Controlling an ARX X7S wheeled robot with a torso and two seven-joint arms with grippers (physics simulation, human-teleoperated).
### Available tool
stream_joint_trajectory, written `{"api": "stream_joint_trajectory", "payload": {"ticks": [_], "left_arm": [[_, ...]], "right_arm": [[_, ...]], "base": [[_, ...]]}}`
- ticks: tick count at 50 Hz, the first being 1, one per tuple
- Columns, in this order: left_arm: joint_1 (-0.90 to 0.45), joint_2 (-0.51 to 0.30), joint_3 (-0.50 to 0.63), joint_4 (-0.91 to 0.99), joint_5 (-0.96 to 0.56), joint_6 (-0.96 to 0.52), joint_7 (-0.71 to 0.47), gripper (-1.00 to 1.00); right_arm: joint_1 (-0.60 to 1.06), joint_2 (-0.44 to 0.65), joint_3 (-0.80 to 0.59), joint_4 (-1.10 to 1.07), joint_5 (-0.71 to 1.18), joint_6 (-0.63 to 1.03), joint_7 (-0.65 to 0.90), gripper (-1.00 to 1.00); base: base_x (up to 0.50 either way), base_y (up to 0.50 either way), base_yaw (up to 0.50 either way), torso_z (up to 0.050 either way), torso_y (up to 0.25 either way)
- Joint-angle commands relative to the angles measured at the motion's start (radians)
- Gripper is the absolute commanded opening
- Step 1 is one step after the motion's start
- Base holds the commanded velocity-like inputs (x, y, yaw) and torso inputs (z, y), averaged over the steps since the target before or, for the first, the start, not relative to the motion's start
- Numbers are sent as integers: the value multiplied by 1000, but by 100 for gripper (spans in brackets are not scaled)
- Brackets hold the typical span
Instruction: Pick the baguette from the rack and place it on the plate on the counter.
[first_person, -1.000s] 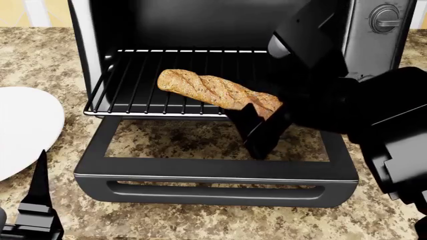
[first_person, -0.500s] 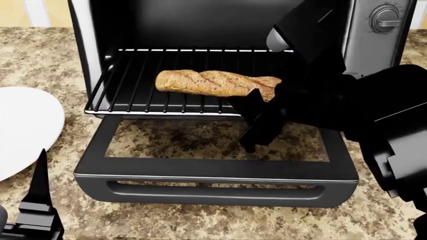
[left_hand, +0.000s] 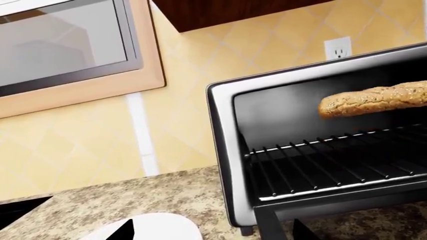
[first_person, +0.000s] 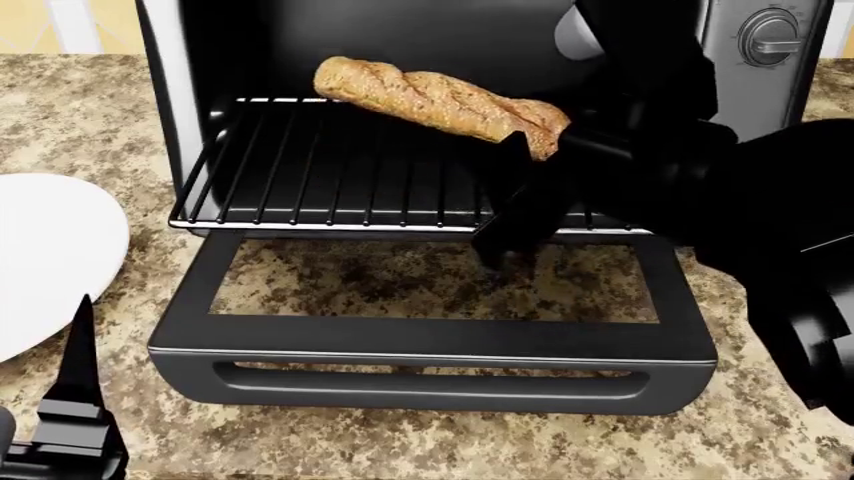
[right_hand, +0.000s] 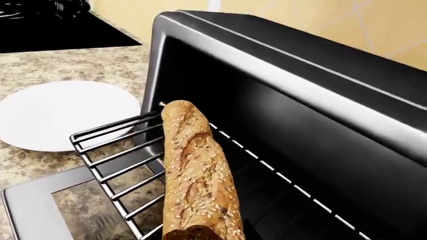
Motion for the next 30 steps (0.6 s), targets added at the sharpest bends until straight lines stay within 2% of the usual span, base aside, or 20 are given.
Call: {"api": "stream_joint_trajectory", "payload": {"ticks": [1,15,30], "left_arm": [[-16,20,-20,-12,-3,13,31,100],[-13,13,-17,-9,-4,21,25,100],[-4,-2,-26,6,-18,25,8,100]], "right_arm": [[-27,-3,125,-176,40,65,60,-100],[-57,17,187,-362,118,134,119,-100],[-61,14,182,-374,122,126,123,-100]], "base": [[0,0,0,0,0],[0,0,0,0,0],[0,484,0,0,0]]}}
